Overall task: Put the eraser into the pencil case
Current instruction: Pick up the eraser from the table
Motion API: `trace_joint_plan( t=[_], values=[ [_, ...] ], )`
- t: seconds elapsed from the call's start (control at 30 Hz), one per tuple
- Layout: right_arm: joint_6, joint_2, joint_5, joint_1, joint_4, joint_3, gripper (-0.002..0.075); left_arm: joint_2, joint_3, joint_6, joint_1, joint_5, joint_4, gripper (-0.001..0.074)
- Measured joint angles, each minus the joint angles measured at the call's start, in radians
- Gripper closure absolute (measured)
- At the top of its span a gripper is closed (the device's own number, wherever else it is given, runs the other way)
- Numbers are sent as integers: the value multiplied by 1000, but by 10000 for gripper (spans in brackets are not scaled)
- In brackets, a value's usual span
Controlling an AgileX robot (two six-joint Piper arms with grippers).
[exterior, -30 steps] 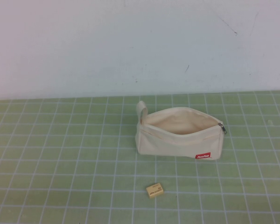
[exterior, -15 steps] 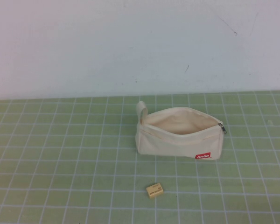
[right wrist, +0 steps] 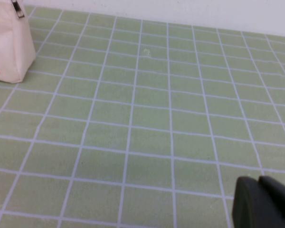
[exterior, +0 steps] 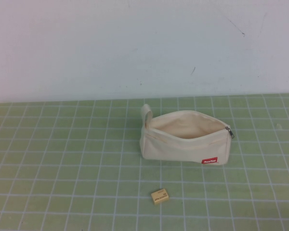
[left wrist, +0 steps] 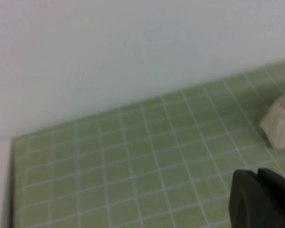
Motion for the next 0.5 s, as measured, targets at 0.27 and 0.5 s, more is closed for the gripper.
trace_joint_plan(
  t=[0.27, 0.5],
  values=[
    [0, 0, 0, 0, 0, 0, 727, 379, -145, 287, -5, 92, -278, 736],
    [0, 0, 0, 0, 0, 0, 727, 690, -324, 227, -207, 145, -227, 736]
  ],
)
